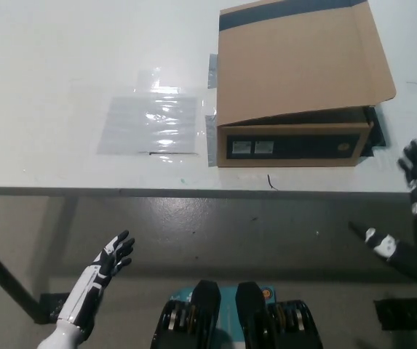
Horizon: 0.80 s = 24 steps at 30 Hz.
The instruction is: A small storage box is placed at the center of the table and the robot uses its right hand to slide under its lid and push it upwards to open it
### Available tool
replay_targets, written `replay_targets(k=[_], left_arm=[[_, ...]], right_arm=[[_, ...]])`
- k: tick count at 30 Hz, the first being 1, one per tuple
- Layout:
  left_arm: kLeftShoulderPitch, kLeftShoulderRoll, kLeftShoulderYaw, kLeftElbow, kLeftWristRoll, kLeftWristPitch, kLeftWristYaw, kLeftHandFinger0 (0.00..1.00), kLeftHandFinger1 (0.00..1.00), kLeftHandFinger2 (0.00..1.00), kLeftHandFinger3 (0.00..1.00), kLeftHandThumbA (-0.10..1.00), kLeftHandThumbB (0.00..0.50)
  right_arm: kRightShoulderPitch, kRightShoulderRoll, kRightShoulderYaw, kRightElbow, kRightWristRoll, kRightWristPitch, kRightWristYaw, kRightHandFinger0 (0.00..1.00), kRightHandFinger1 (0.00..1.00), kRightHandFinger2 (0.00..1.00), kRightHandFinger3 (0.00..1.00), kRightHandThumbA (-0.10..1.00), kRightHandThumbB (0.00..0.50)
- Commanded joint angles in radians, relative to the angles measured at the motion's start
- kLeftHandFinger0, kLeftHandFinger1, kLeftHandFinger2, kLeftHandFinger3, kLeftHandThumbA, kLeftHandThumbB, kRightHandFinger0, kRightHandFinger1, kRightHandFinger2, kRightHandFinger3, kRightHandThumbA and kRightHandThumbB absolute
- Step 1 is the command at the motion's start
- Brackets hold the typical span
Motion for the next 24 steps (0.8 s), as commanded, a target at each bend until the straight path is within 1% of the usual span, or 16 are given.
replay_targets(k=[1, 2, 5, 7, 9, 11, 12, 13, 15, 18, 19, 20, 24], left_arm=[[-0.016, 0.001, 0.003, -0.006, -0.016, -0.043, -0.015, 1.00, 1.00, 1.00, 1.00, 1.00, 0.285], [-0.015, 0.001, 0.003, -0.012, -0.016, -0.038, -0.014, 1.00, 1.00, 1.00, 1.00, 1.00, 0.297], [-0.013, 0.002, 0.006, -0.015, -0.021, -0.032, -0.016, 1.00, 1.00, 1.00, 1.00, 1.00, 0.302], [-0.018, 0.001, 0.005, -0.007, -0.019, -0.041, -0.017, 1.00, 1.00, 1.00, 1.00, 1.00, 0.292], [-0.016, 0.003, 0.003, -0.016, -0.015, -0.029, -0.017, 1.00, 1.00, 1.00, 1.00, 1.00, 0.296], [-0.019, 0.003, 0.003, -0.018, -0.011, -0.028, -0.015, 1.00, 1.00, 1.00, 1.00, 1.00, 0.313], [-0.021, 0.004, 0.003, -0.008, -0.006, -0.044, -0.013, 1.00, 1.00, 1.00, 1.00, 1.00, 0.303], [-0.023, 0.002, 0.005, -0.003, -0.011, -0.050, -0.013, 1.00, 1.00, 1.00, 1.00, 1.00, 0.306], [-0.023, 0.002, 0.004, -0.001, -0.007, -0.052, -0.011, 1.00, 1.00, 1.00, 1.00, 1.00, 0.303], [-0.022, 0.002, 0.003, -0.004, -0.006, -0.046, -0.012, 1.00, 1.00, 1.00, 1.00, 1.00, 0.298], [-0.022, 0.003, 0.003, -0.002, -0.007, -0.046, -0.015, 1.00, 1.00, 1.00, 1.00, 1.00, 0.310], [-0.021, 0.003, 0.003, -0.004, -0.008, -0.043, -0.015, 1.00, 1.00, 1.00, 1.00, 1.00, 0.310], [-0.019, 0.004, 0.004, -0.008, -0.008, -0.041, -0.016, 1.00, 1.00, 1.00, 1.00, 1.00, 0.299]], right_arm=[[-0.113, -0.017, -0.068, -0.090, 0.359, 0.137, -0.027, 1.00, 1.00, 1.00, 1.00, 1.00, 0.207], [-0.139, -0.018, -0.086, -0.082, 0.400, 0.162, -0.041, 1.00, 1.00, 1.00, 1.00, 1.00, 0.223], [-0.195, -0.016, -0.122, -0.031, 0.446, 0.180, -0.048, 1.00, 1.00, 1.00, 1.00, 1.00, 0.265], [-0.237, -0.023, -0.149, 0.020, 0.483, 0.184, -0.030, 1.00, 1.00, 1.00, 1.00, 1.00, 0.272], [-0.259, -0.023, -0.165, 0.042, 0.496, 0.192, -0.025, 1.00, 1.00, 1.00, 1.00, 1.00, 0.273], [-0.292, -0.017, -0.185, 0.080, 0.497, 0.197, -0.030, 1.00, 1.00, 1.00, 1.00, 1.00, 0.281], [-0.311, -0.015, -0.193, 0.104, 0.506, 0.198, -0.024, 1.00, 1.00, 1.00, 1.00, 1.00, 0.290], [-0.323, -0.013, -0.200, 0.118, 0.508, 0.201, -0.019, 1.00, 1.00, 1.00, 1.00, 1.00, 0.290], [-0.348, -0.011, -0.212, 0.148, 0.505, 0.208, -0.016, 1.00, 1.00, 1.00, 1.00, 1.00, 0.308], [-0.375, -0.011, -0.226, 0.198, 0.511, 0.210, 0.007, 1.00, 1.00, 1.00, 1.00, 1.00, 0.312], [-0.388, -0.009, -0.233, 0.225, 0.518, 0.208, 0.019, 1.00, 1.00, 1.00, 1.00, 1.00, 0.304], [-0.401, -0.007, -0.240, 0.250, 0.523, 0.209, 0.024, 1.00, 1.00, 1.00, 1.00, 1.00, 0.292], [-0.441, -0.006, -0.251, 0.319, 0.524, 0.204, 0.044, 1.00, 1.00, 1.00, 1.00, 1.00, 0.288]])
